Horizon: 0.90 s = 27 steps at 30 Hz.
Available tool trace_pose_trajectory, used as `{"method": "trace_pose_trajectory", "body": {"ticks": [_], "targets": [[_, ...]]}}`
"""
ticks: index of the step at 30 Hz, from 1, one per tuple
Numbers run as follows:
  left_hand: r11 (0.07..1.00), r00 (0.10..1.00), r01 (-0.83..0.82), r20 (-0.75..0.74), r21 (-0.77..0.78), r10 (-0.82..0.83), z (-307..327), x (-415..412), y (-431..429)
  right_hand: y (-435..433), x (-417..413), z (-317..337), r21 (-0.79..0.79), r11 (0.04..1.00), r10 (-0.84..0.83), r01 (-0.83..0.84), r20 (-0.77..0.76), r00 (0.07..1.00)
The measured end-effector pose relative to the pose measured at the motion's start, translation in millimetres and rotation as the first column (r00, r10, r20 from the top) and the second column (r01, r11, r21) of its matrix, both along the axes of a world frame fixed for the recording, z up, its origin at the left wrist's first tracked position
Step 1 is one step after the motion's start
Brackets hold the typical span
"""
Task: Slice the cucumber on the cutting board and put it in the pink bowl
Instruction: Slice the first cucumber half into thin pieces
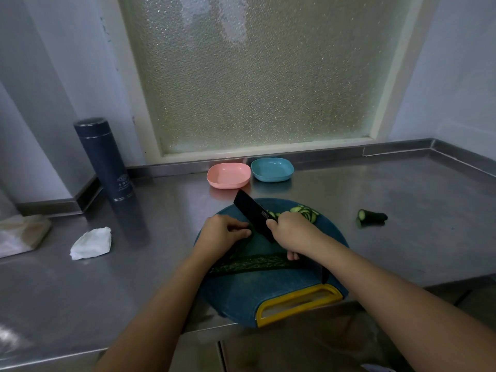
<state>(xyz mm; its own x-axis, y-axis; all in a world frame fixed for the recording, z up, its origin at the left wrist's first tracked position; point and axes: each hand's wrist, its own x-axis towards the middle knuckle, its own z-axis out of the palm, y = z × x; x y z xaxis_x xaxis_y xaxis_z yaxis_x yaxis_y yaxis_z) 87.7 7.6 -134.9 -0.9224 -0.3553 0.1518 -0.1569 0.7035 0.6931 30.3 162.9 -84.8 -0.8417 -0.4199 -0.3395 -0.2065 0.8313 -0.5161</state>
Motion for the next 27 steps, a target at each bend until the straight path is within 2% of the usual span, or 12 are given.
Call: {"method": "trace_pose_trajectory", "body": {"ticks": [10, 18, 27], "targets": [[0.998, 1.0, 0.004, -0.027, -0.063, -0.006, 0, 1, 2, -4, 4, 4, 0.046, 0.999, 0.012, -0.014, 0.042, 0.999], [0.998, 1.0, -0.009, -0.03, -0.07, 0.007, -1, 0, 2, -20, 9, 2, 0.152, 0.988, 0.007, -0.006, -0.007, 1.0], [1.0, 0.999, -0.029, -0.019, 0.003, 0.029, -1, 0, 2, -2, 1, 1, 0.075, 0.996, -0.04, 0.036, 0.05, 0.998]]}}
